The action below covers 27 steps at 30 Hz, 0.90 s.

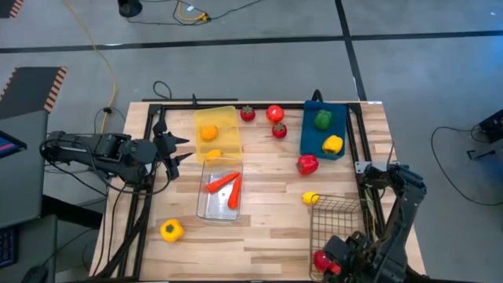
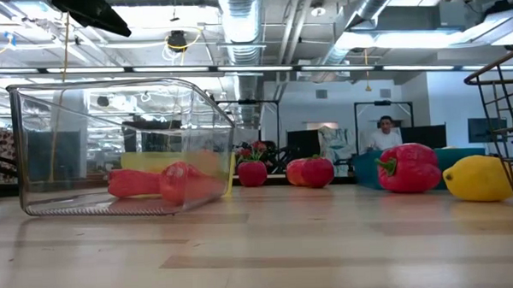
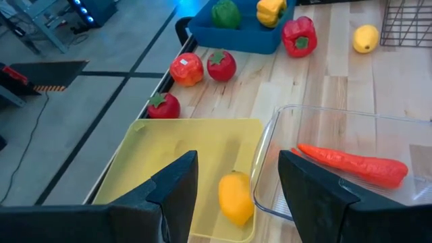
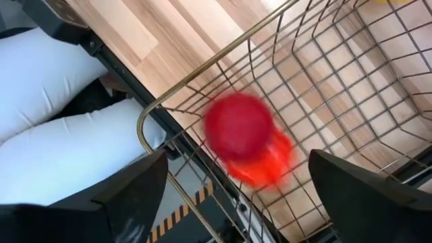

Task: Sort produce into baskets
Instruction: Put the yellow bell pepper into the blue bin

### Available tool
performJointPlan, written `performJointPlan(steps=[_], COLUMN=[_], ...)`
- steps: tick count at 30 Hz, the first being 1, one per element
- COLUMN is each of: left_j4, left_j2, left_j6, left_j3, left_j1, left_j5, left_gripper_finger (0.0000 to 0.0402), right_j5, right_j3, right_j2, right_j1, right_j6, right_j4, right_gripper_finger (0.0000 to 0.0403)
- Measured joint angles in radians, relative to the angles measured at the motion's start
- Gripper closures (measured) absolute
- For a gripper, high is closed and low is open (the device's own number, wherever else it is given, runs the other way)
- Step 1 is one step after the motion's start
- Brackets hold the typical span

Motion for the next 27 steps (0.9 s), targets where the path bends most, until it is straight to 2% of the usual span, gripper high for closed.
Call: performJointPlan(steps=[4,17,20,27], left_j4=[0.0,0.003,0.023,0.039], left_j2=[0.0,0.0,0.0,0.0], left_j6=[0.0,0.0,0.021,-0.031], left_j3=[0.0,0.0,0.0,0.0], left_j1=[0.0,0.0,0.0,0.0], left_j5=[0.0,0.022,0.11,0.433], left_gripper_finger=[0.0208,0.0208,0.0208,0.0208], right_j5=[0.0,0.0,0.0,0.0], right_j3=[0.0,0.0,0.0,0.0], right_j2=[0.0,0.0,0.0,0.0], right_j1=[-0.009,-0.032,-0.045,-0.083], right_j6=[-0.001,-0.003,-0.003,-0.003], right_j4=[0.0,0.0,0.0,0.0], right_gripper_finger=[0.0004,0.0003,0.0003,0.0003])
